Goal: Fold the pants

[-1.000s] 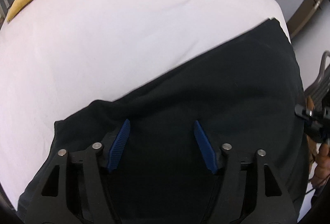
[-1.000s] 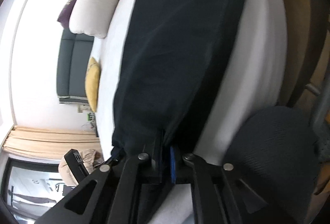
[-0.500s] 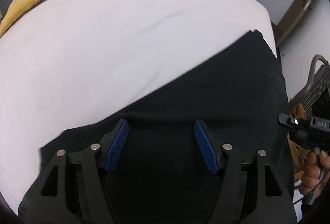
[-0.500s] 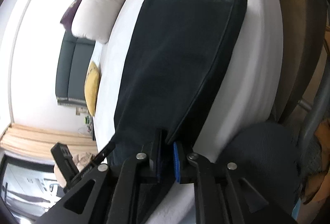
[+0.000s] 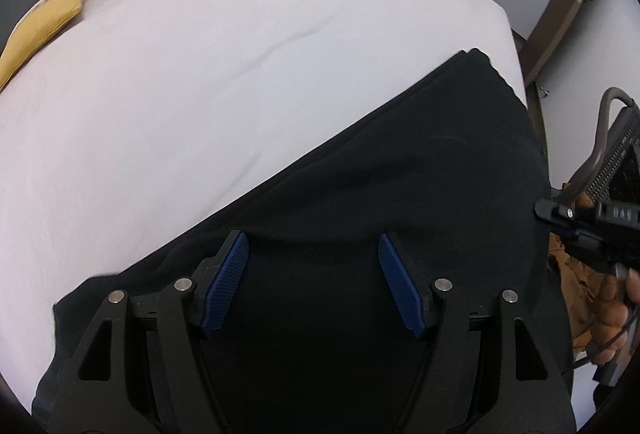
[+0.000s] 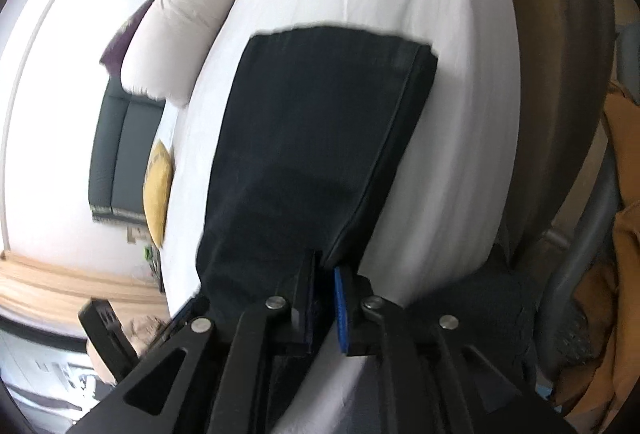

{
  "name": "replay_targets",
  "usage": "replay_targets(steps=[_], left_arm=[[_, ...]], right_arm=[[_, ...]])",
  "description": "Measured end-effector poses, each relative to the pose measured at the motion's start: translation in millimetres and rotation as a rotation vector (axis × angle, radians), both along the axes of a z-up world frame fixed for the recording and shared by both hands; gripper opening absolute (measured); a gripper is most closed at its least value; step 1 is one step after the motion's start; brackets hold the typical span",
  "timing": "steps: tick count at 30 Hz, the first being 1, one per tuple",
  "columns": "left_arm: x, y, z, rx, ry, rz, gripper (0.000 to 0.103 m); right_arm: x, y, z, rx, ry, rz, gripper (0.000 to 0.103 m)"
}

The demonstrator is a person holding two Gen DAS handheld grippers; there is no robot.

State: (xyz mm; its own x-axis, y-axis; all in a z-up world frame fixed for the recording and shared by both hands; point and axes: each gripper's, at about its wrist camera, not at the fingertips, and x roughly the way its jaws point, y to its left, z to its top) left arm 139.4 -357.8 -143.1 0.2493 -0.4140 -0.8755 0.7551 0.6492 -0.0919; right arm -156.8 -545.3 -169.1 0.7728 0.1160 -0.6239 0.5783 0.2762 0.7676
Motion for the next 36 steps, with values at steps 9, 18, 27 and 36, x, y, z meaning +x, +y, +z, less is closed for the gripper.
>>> replay_targets(steps=[9,18,27,36], left_arm=[[0.9,3.8,-13.3,-0.022,0.038,0.002,0.067],[-12.2,84.9,20.6,-0.152,0.011,0.132,0.067],[21.1,208.0,12.2,-0.112,0.045,0.401,0.065],[55.2,218.7,4.8,-0.076,0.038,0.457,0.064]], right_arm=[[4.0,-36.1,-1.4,-0.125,0.117,-0.063,0.008],[13.8,22.0,78.1,-0.297,0.022,0.144,0.033],[164.4,152.8,21.6,0.085,-0.107,0.693,0.020],[173.8,53.1,-6.7,0.000,-0.026,0.473,0.000]])
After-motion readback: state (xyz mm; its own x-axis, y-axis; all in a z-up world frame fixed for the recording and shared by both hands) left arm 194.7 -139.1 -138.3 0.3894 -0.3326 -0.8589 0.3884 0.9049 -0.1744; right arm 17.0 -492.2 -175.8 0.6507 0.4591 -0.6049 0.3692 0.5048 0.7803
